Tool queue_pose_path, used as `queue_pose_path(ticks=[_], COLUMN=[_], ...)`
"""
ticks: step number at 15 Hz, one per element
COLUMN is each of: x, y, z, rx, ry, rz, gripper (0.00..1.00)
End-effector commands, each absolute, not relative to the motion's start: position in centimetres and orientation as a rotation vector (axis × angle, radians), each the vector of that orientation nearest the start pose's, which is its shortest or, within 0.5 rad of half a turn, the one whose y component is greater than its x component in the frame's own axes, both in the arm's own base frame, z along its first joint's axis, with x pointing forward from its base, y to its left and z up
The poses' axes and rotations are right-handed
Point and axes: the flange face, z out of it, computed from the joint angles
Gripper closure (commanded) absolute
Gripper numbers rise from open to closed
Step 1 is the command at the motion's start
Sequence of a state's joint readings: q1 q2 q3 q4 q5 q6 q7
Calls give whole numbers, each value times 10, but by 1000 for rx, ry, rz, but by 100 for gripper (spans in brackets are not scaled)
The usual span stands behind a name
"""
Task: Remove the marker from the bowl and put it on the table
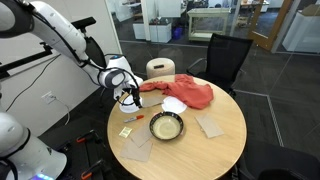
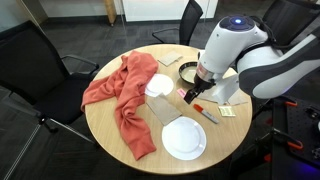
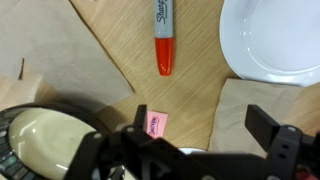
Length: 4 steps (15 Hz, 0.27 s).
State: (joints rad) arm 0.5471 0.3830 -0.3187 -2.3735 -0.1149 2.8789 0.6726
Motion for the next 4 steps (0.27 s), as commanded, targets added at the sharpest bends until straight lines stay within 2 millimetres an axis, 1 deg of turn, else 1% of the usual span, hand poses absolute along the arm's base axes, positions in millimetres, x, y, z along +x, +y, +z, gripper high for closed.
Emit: queue_pose_path(ticks=[1,4], x=[505,506], y=[117,116], z=[186,189], rx=[-3165,-3161], ry=[487,489], rz=[-305,-307], gripper=[0,0])
